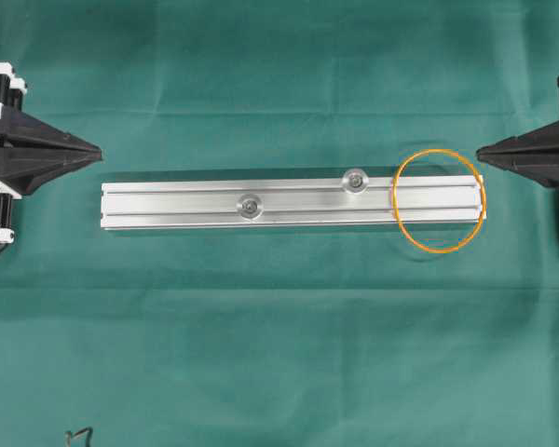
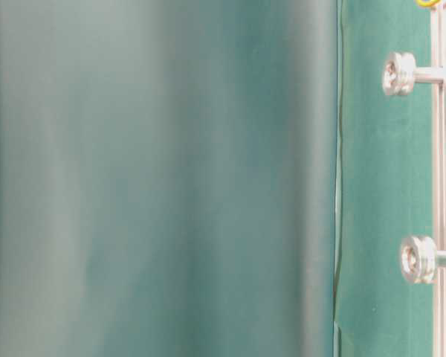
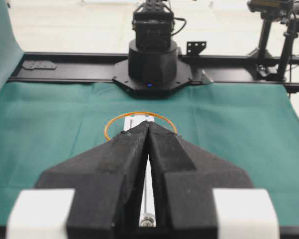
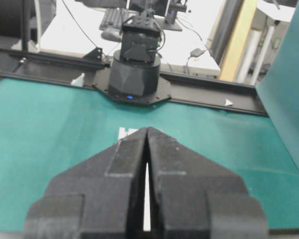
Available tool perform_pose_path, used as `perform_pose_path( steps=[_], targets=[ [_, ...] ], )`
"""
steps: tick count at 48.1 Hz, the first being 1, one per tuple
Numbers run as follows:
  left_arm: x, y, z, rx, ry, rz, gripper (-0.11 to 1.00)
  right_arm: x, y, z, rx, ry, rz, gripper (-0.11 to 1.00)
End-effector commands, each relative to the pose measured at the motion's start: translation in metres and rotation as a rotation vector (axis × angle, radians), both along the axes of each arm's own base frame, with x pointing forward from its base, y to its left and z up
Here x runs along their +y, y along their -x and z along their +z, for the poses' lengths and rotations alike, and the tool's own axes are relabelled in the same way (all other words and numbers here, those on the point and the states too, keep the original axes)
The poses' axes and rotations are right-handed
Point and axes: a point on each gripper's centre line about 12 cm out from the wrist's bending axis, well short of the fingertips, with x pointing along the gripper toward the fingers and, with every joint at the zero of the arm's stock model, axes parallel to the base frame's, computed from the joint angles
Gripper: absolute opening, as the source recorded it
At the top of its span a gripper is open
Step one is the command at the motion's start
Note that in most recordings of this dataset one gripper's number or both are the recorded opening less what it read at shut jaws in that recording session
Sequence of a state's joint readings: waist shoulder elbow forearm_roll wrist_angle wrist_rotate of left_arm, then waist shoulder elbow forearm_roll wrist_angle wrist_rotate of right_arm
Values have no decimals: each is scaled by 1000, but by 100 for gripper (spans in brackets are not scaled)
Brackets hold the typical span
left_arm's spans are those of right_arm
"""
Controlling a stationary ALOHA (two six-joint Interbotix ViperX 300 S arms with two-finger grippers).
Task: Hook the rubber onto the shaft.
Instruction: 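Move the right gripper down over the orange rubber band at the rail end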
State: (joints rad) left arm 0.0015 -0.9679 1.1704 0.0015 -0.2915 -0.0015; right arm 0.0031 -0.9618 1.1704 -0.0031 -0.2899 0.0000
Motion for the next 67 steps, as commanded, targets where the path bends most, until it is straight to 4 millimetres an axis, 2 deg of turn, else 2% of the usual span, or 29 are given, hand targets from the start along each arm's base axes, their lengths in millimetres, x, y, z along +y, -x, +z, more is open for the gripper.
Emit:
perform_pose_path(
  steps=[1,8,25,33,51,57,67],
  targets=[
    [-1,-4,6,11,-41,-3,0,0,-1,7,-17,-2,-2,2],
    [-1,-4,12,8,-53,-1,0,0,-5,11,18,0,-2,2],
    [0,-5,7,63,-49,-1,0,0,-6,9,100,-17,-2,2],
    [0,-5,2,176,-47,1,0,0,-6,-1,246,-36,-4,2],
    [2,5,-24,577,-20,10,0,0,5,-34,693,-63,-20,2],
    [2,9,-27,626,-23,11,0,0,10,-42,788,-62,-23,2],
    [2,9,-27,632,-23,11,0,0,10,-39,804,-62,-24,2]
  ],
)
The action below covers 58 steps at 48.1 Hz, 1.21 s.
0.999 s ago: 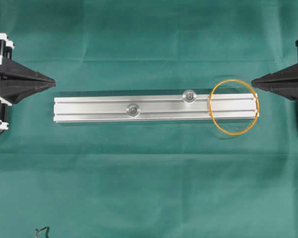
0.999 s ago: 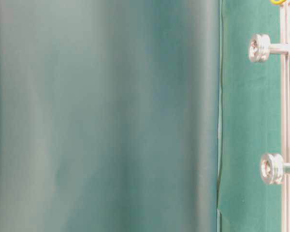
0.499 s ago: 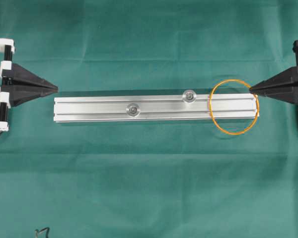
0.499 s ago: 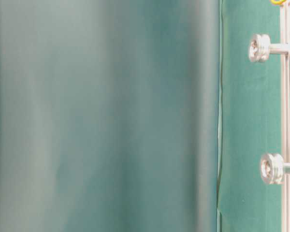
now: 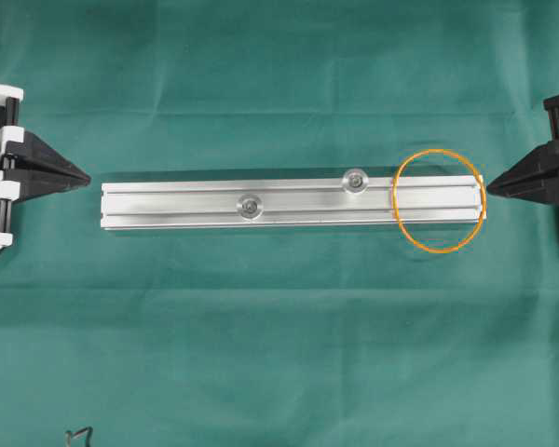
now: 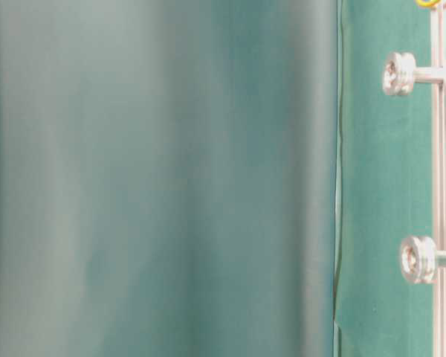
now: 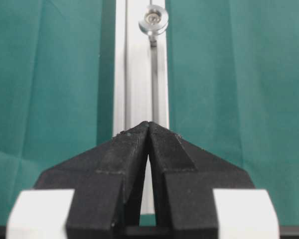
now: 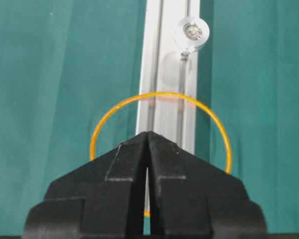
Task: Hook the rubber onto the shaft.
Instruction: 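Move the right gripper down over the orange rubber band at the rail end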
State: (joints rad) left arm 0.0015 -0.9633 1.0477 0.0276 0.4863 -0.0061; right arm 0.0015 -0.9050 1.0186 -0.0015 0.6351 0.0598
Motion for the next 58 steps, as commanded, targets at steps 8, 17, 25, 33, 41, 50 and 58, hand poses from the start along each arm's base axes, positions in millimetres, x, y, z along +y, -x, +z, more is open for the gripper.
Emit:
perform_pose_path(
  steps=[8,17,25,33,41,50,58],
  targets=[
    [0,-3,12,-29,-2,1,0,0,-4,12,-23,-5,-3,2],
    [0,-4,12,-31,-2,1,0,0,-3,11,29,-23,-20,2],
    [0,-4,12,-31,-3,1,0,0,7,2,184,-38,-42,2],
    [0,-4,12,-31,-2,1,0,0,23,-6,363,-35,-49,2],
    [0,-4,13,-32,-3,1,0,0,33,-9,461,-30,-51,2],
    [0,-4,13,-32,-3,1,0,-2,36,-9,486,-15,-54,2],
    [0,-4,13,-32,-2,1,0,-3,38,-9,502,-7,-56,2]
  ],
)
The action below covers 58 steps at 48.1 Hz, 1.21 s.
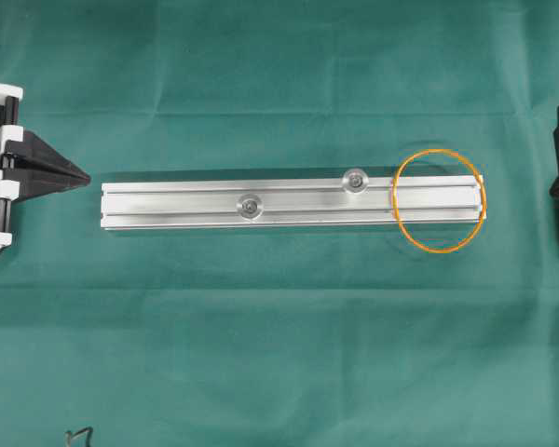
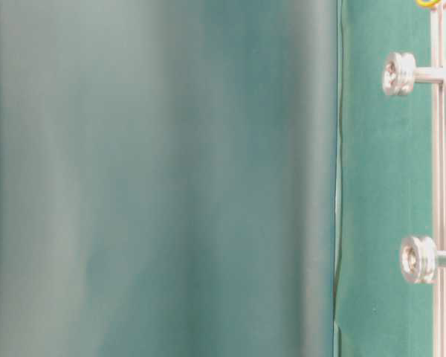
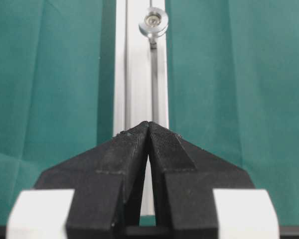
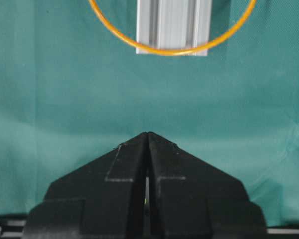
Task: Hook the rubber onto the shaft.
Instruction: 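Move the right gripper down over the orange rubber band at the rail end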
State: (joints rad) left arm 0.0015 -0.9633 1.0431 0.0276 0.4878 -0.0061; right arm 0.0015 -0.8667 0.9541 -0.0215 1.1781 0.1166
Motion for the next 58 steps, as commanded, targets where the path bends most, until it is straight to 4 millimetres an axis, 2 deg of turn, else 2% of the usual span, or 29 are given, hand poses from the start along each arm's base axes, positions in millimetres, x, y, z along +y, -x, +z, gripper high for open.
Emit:
perform_pose_path(
  steps=[1,17,19,25,34,38,58],
  targets=[
    [0,-3,12,-31,-3,1,0,0,-3,8,-11,2,-3,2],
    [0,-5,14,-35,-2,1,0,0,-4,7,-2,1,-3,3],
    [0,-5,14,-35,-2,1,0,0,-4,6,0,1,-3,6],
    [0,-5,15,-37,-3,1,0,2,-5,6,-3,-21,-13,27],
    [0,-5,15,-35,-3,1,0,1,-5,6,-6,-17,-16,86],
    [0,-5,15,-38,-4,0,0,1,-5,7,-8,-11,-15,99],
    [0,-5,15,-37,-6,0,0,1,-5,7,-9,-11,-15,99]
  ],
)
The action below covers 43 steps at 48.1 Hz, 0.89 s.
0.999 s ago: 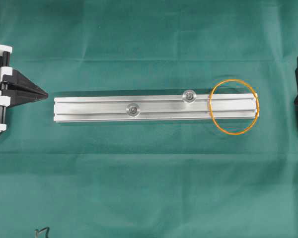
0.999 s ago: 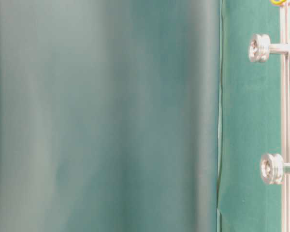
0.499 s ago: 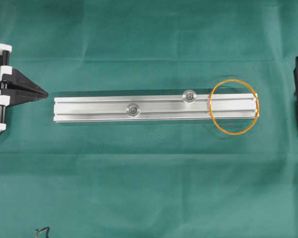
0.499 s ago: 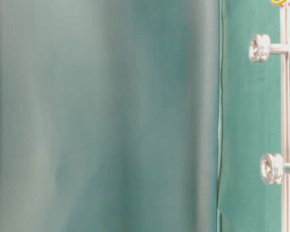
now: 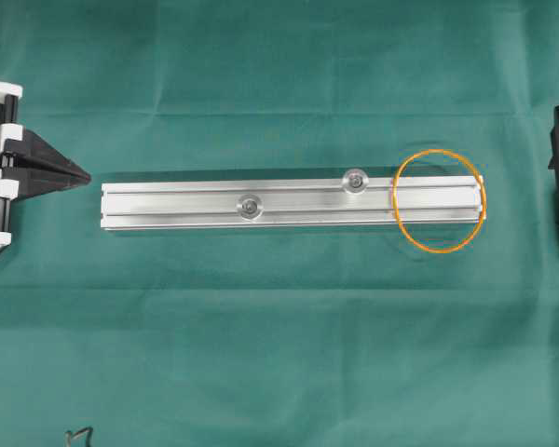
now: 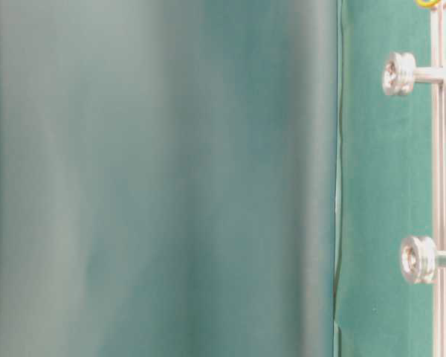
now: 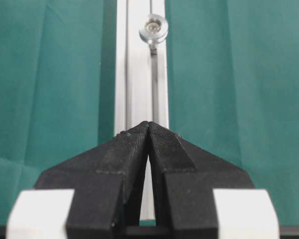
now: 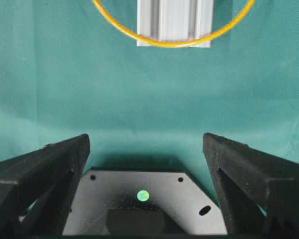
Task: Hook the rubber onto the shaft.
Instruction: 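Move the right gripper down over the orange rubber band at the rail end, then close the right gripper on the near edge of the orange band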
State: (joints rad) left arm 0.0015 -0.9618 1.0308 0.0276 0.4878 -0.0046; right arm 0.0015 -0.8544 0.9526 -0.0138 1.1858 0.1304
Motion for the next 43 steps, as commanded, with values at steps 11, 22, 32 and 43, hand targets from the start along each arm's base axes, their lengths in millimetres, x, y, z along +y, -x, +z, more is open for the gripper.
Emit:
perform_pose_path(
  steps=[11,22,32,43],
  targets=[
    [0,-4,11,-26,-3,0,0,0,-10,12,-28,-1,-1,99],
    [0,-4,10,-25,-2,1,0,0,-34,19,-75,-1,0,99],
    [0,-4,10,-25,-3,1,0,0,-60,21,-77,-1,0,99],
    [0,-4,11,-26,-2,1,0,0,-88,24,-87,0,2,99]
  ],
)
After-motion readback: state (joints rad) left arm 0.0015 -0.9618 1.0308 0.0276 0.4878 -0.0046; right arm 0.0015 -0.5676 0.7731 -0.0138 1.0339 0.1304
